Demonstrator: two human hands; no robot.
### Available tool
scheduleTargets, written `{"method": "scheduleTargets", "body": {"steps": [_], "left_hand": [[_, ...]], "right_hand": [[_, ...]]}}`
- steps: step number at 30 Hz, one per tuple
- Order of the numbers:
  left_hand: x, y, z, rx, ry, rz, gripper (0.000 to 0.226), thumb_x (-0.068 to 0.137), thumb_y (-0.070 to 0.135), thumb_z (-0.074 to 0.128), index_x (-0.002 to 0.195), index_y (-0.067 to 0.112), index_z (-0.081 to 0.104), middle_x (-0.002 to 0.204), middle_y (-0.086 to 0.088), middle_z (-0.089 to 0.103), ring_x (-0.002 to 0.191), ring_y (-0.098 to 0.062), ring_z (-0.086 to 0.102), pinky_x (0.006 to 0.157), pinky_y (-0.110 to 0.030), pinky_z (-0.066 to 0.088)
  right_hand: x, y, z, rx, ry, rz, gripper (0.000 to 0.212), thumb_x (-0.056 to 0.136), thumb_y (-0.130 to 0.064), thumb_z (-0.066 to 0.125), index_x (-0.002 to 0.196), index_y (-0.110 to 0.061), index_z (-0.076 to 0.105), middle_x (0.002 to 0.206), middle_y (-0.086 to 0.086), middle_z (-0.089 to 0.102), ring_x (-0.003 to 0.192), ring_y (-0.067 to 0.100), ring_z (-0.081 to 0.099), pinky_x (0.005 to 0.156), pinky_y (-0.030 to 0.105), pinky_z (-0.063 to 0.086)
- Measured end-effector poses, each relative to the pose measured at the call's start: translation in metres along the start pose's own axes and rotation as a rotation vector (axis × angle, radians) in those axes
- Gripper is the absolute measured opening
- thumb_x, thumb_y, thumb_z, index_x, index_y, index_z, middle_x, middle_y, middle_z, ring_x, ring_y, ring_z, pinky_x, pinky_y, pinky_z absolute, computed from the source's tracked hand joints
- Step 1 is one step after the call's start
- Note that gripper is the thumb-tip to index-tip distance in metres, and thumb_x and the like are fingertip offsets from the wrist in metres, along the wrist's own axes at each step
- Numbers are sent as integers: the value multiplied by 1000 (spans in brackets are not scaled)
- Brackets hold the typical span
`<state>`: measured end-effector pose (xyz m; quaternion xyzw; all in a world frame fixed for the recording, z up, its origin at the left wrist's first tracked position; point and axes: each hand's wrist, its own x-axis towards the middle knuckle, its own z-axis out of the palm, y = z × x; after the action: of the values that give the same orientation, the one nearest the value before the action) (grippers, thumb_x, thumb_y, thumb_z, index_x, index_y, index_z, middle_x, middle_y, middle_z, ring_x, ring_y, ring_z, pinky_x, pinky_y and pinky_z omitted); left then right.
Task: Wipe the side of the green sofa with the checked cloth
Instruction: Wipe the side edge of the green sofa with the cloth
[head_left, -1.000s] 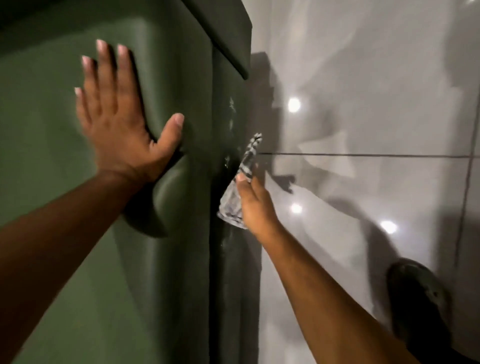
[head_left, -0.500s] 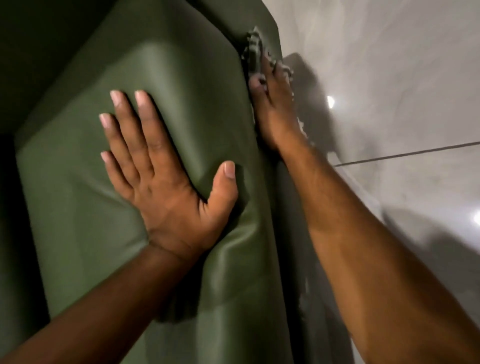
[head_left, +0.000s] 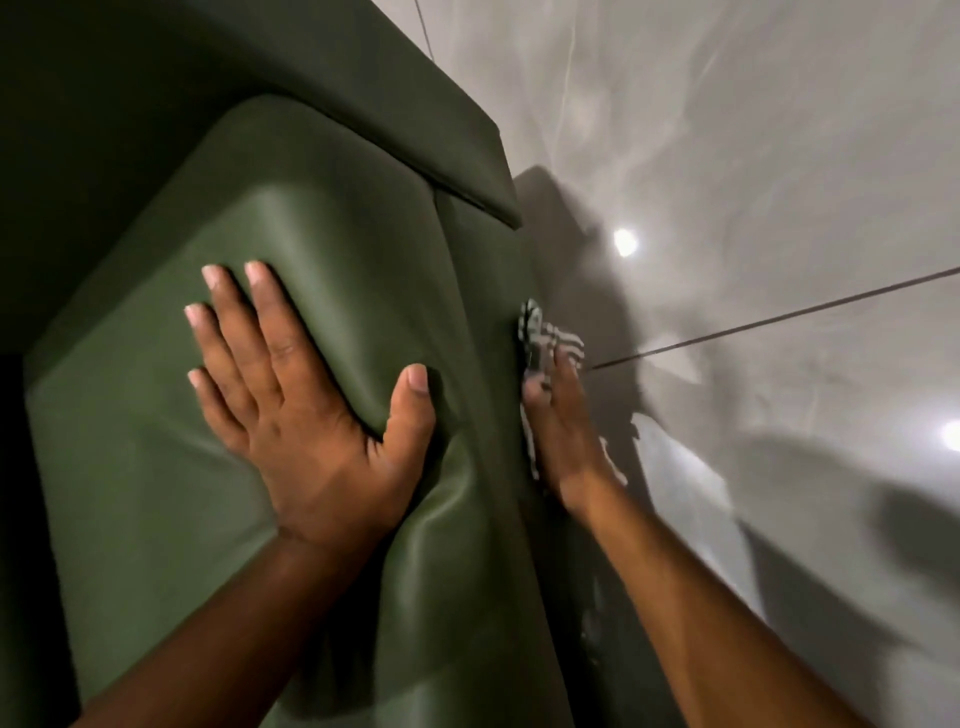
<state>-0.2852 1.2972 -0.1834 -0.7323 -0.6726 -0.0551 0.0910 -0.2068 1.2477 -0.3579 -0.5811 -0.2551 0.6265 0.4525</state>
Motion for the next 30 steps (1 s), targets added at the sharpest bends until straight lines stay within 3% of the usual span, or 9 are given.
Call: {"method": "scheduleTargets", "body": {"steps": [3,8,11,15,18,23,25,28,30], "left_hand": [[-1,-4,3,-10,14,7,104,84,70,38,160,3,14,170,-20,12,158,-37,6,125,-57,4],[1,-1,3,-21,13,9,105,83,70,37,160,2,14,169,-22,12,158,-39,7,124,-56,3],[0,0,1,-16,4,-10,106,83,71,37,160,2,15,169,-22,13,158,-40,7,125,-57,3],[1,1,-1,-33,4,-23,104,82,72,37,160,6,17,169,-20,14,158,-37,9,125,-55,5],[0,0,1,-18,22,-1,102,83,71,37,160,6,18,169,-20,15,158,-37,10,124,-54,6],[-3,1,-3,-36,34,10,100,85,69,37,160,4,19,169,-20,17,157,-40,13,124,-57,10],[-3,-3,-10,-6,-26,30,97,88,66,38,160,3,18,169,-21,15,157,-41,11,125,-55,9],[-27,-9,-33,-63,-191,39,94,91,63,39,162,8,11,171,-17,5,159,-37,1,127,-50,3],[-69,-9,-52,-125,-316,11,92,91,63,39,163,14,8,172,-12,-1,160,-30,-3,128,-44,1]], "right_hand": [[83,-29,1,30,-6,26,52,102,-50,28,150,-34,20,164,2,17,150,21,17,123,48,16],[112,-77,12,-69,4,-144,48,105,-39,30,150,-23,26,163,9,19,151,25,13,124,45,11],[26,-37,6,-192,-46,-238,51,103,-41,33,150,-37,14,165,3,10,152,20,4,124,44,7],[-64,19,-5,-104,-50,-173,48,87,-79,19,131,-74,2,158,-20,5,144,-11,-5,123,44,6],[-25,14,-2,-137,-66,-140,49,88,-75,22,134,-69,8,163,-3,11,150,9,4,124,43,9],[27,-7,-4,-112,-77,-123,53,102,-44,26,152,-28,15,165,7,6,152,25,4,123,53,8],[-2,8,-8,-113,-103,-161,56,99,-52,25,151,-34,15,165,5,6,152,24,3,123,52,7],[-74,47,-14,-113,-159,-213,55,86,-79,18,138,-66,6,165,2,6,152,21,2,123,51,8],[-114,67,-18,-119,-156,-206,51,87,-77,17,135,-69,3,165,6,6,152,25,2,123,55,8]]}}
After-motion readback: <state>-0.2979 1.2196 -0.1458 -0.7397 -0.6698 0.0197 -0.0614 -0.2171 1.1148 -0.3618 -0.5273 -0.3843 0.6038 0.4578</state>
